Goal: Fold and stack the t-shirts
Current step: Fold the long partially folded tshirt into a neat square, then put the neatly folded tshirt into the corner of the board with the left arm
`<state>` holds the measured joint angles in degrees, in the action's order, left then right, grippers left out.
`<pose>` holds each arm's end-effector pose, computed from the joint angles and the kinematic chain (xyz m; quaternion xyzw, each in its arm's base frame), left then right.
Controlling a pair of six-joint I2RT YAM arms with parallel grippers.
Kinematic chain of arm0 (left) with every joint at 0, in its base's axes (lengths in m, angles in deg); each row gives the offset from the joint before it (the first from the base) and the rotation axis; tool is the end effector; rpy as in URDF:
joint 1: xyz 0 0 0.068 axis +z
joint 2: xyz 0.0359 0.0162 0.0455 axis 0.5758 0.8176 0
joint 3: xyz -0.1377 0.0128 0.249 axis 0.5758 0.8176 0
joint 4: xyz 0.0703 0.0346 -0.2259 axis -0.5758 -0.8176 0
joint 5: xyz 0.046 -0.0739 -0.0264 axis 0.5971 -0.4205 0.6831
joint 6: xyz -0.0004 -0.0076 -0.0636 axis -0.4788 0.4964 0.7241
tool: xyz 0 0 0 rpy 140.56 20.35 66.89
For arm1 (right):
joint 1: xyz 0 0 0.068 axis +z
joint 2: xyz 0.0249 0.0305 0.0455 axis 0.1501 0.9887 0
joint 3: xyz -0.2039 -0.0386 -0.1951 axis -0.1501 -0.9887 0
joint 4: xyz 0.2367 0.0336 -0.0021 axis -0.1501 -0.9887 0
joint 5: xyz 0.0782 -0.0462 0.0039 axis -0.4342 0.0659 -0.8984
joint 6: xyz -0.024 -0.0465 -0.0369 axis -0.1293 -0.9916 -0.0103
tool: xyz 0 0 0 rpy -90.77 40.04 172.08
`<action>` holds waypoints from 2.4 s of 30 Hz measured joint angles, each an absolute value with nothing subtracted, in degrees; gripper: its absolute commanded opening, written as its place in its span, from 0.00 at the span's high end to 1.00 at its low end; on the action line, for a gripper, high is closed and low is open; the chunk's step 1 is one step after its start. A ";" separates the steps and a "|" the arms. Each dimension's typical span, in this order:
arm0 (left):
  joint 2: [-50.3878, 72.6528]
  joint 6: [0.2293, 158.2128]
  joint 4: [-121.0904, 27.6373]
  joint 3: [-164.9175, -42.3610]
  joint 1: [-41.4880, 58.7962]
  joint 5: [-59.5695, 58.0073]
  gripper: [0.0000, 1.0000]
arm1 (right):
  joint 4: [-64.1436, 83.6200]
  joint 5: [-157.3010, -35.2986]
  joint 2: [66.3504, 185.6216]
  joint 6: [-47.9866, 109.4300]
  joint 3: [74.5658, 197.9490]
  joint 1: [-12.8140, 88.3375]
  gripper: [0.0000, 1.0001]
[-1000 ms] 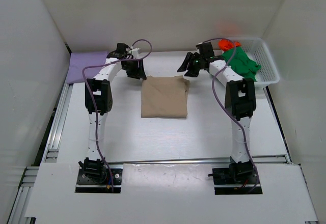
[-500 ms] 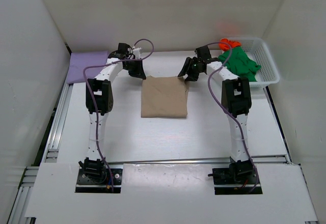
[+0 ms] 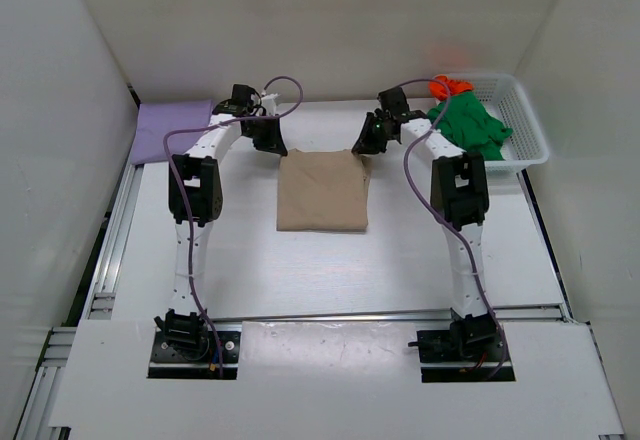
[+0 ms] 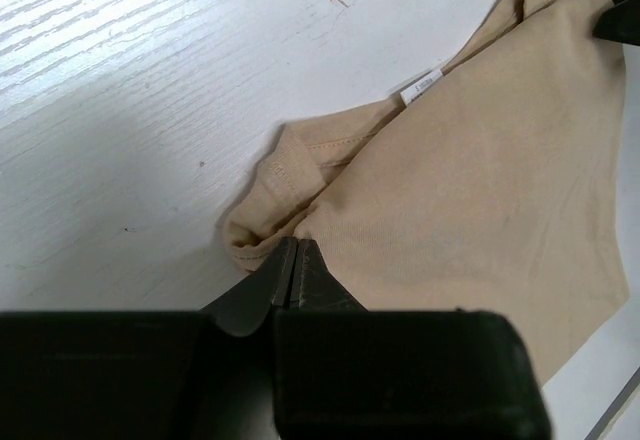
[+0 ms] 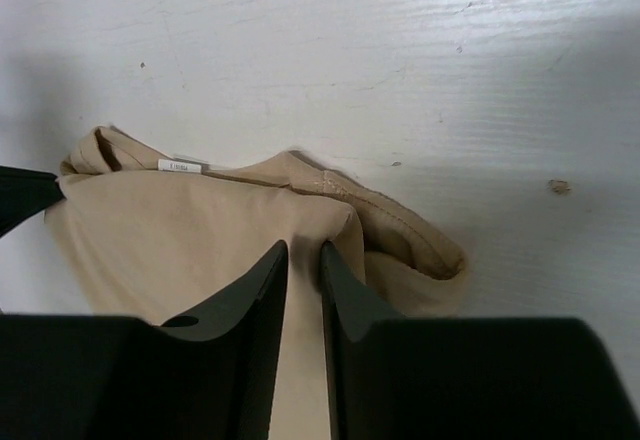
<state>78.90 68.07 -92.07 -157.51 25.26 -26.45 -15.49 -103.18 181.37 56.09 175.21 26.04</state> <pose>0.5145 -0.1179 0.1712 0.1506 0.9154 -0.3029 0.2181 0.5020 0.1703 0.1870 0.0737 0.9233 0.2571 0.2755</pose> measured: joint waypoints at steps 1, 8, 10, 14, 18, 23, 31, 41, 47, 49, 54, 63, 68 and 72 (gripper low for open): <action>78.90 68.07 -92.07 -157.49 25.26 -26.65 0.90 | -15.64 -102.96 181.37 56.07 175.21 26.11 0.82; 78.66 68.07 -91.96 -156.63 25.26 -28.79 0.90 | -16.12 -101.39 181.37 55.94 175.10 26.52 1.00; 78.20 68.07 -91.86 -156.02 25.26 -29.56 0.90 | -16.08 -100.98 180.98 55.89 174.16 26.52 1.00; 75.73 68.09 -92.07 -154.03 25.07 -31.22 0.90 | -15.71 -99.38 175.47 56.48 166.51 26.52 1.00; 73.39 68.09 -91.99 -153.68 24.78 -32.24 0.90 | -14.68 -97.83 166.20 56.97 157.77 26.55 1.00; 72.45 68.07 -91.81 -153.68 24.30 -32.40 0.90 | -11.73 -97.48 162.51 57.93 157.05 26.50 1.00; 72.58 68.09 -92.12 -154.19 23.34 -31.39 0.88 | -12.26 -92.56 162.59 61.60 152.61 26.33 0.90; 73.52 67.83 -91.55 -158.08 21.92 -14.43 0.12 | -17.39 -88.45 171.51 61.42 163.82 24.97 0.66; 69.33 67.87 -90.83 -151.06 22.86 -7.00 0.06 | -18.31 -85.57 165.44 61.32 155.76 25.83 0.92; 65.65 67.85 -91.16 -146.47 23.36 -6.78 0.00 | -18.77 -84.45 161.52 61.60 152.17 27.38 0.95; 56.54 67.87 -90.78 -136.66 23.69 -12.53 0.00 | -16.45 -85.98 154.16 63.57 146.16 31.05 0.97; 63.19 67.96 -90.52 -130.54 22.16 -21.38 0.00 | -13.35 -95.99 163.21 67.04 144.89 28.14 0.97; 63.73 68.11 -90.04 -131.45 21.31 -23.17 0.04 | -13.26 -99.75 166.07 67.85 147.17 26.11 0.97; 65.17 68.22 -89.39 -131.78 20.17 -27.59 0.26 | -13.24 -101.00 167.23 68.24 148.06 25.89 0.97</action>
<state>65.17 68.22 -89.39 -131.78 20.17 -27.59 -13.24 -101.00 167.23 68.24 148.06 25.89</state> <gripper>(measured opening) 0.817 0.030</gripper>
